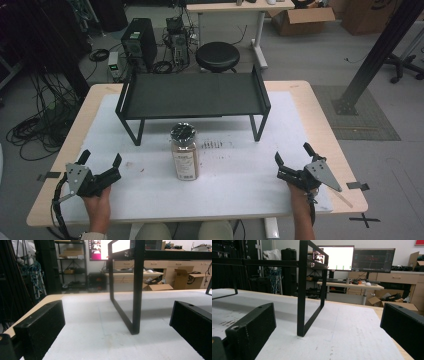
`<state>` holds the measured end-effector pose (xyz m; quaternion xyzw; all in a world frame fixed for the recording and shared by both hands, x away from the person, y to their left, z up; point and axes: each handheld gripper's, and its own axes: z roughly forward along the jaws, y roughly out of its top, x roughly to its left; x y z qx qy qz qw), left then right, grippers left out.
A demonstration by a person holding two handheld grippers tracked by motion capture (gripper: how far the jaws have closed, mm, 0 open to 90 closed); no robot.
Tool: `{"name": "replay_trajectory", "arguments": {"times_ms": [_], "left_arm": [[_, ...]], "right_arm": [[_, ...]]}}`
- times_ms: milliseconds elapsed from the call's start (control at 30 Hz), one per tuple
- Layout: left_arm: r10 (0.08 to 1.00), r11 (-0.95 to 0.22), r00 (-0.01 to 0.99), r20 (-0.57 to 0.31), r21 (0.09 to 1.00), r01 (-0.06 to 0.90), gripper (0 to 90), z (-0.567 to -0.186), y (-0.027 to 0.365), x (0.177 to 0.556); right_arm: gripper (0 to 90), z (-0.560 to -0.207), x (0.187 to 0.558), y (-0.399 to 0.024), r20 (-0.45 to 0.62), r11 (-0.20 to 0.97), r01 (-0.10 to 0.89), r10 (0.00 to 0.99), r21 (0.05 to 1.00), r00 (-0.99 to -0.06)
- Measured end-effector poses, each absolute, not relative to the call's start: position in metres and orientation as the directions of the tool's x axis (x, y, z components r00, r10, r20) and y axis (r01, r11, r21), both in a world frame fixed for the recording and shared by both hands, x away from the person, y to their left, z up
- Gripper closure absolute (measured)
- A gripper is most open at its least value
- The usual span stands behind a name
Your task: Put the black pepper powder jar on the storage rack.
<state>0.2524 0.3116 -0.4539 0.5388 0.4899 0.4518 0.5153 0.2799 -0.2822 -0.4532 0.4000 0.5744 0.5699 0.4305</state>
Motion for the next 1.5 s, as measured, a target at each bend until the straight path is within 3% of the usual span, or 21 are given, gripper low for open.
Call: {"name": "replay_trajectory", "arguments": {"times_ms": [567, 1200, 1500], "left_arm": [[0.995, 0.04, 0.091, -0.047, 0.996, 0.086, 0.2, -0.451, 0.313, 0.254], [0.987, 0.063, 0.149, -0.055, 0.997, -0.052, 0.2, -0.384, 0.269, 0.236], [0.982, 0.061, 0.178, -0.056, 0.998, -0.022, 0.2, -0.374, 0.249, 0.233]], "right_arm": [[0.0, -0.453, 0.281, -0.282, -0.036, 0.031, -0.023, 0.95, 0.999, -0.309], [0.0, -0.453, 0.281, -0.282, -0.037, 0.031, -0.023, 0.95, 0.999, -0.31], [0.0, -0.453, 0.281, -0.282, -0.037, 0.032, -0.022, 0.95, 0.999, -0.31]]}}
